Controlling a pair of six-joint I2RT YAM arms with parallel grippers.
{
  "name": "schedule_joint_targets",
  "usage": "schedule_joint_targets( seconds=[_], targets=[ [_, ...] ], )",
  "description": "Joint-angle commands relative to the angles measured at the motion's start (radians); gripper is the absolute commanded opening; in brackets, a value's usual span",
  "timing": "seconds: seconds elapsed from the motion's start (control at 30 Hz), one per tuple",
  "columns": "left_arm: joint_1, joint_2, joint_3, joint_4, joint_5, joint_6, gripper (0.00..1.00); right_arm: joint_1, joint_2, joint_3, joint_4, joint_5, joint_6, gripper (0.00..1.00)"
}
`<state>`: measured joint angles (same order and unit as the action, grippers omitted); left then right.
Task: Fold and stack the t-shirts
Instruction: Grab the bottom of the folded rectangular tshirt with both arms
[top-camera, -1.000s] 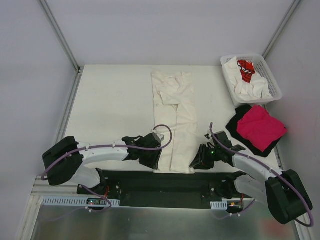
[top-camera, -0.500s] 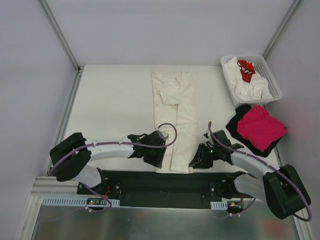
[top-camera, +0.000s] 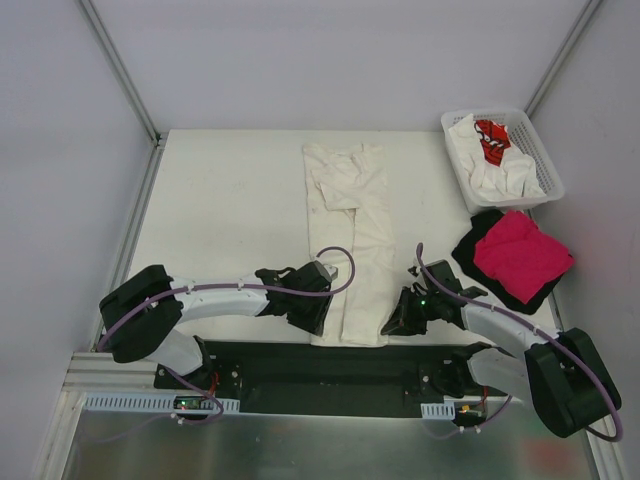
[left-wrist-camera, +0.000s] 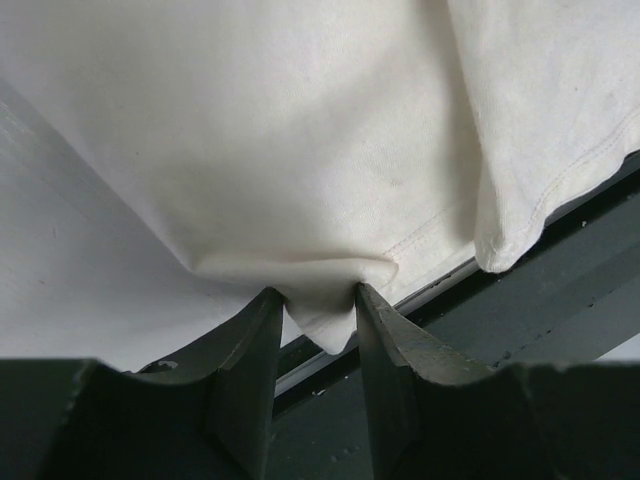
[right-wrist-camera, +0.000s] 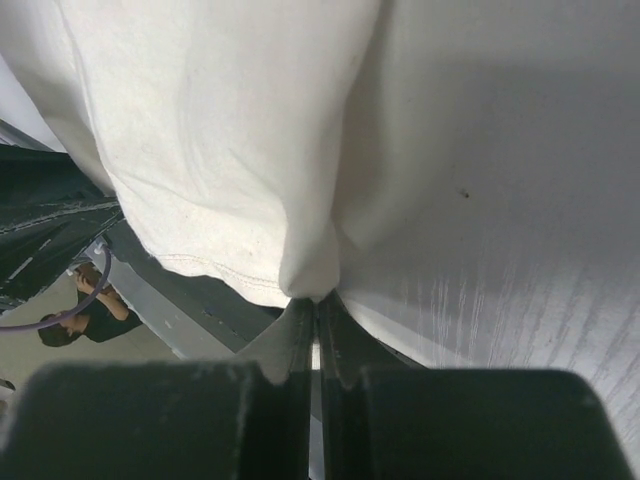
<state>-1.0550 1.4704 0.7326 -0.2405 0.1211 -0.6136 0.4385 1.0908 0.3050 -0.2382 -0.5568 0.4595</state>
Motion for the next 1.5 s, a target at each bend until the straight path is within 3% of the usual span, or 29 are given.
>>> schedule_joint_targets(
  seconds=[0.0,0.27,0.43,1.0,1.47],
  targets=[
    [-0.008,-0.008,-0.015,0.001,-0.041,0.011,0.33,0.005,0.001,0.017,0.011,0.011,0.005,0.01],
    [-0.007,-0.05,-0.006,-0.013,-0.156,-0.017,0.16,0.006,-0.009,0.019,0.02,0.014,0.008,0.01],
    [-0.005,-0.07,0.02,-0.034,-0.233,-0.025,0.13,0.006,-0.022,0.022,0.022,0.026,-0.001,0.01],
    [0.001,-0.044,0.096,-0.068,-0.275,0.029,0.11,0.002,-0.039,0.083,0.002,0.044,-0.008,0.01],
    [0.032,-0.116,0.085,-0.094,-0.35,0.055,0.13,-0.046,0.057,0.221,0.002,0.069,-0.064,0.01]
  ],
)
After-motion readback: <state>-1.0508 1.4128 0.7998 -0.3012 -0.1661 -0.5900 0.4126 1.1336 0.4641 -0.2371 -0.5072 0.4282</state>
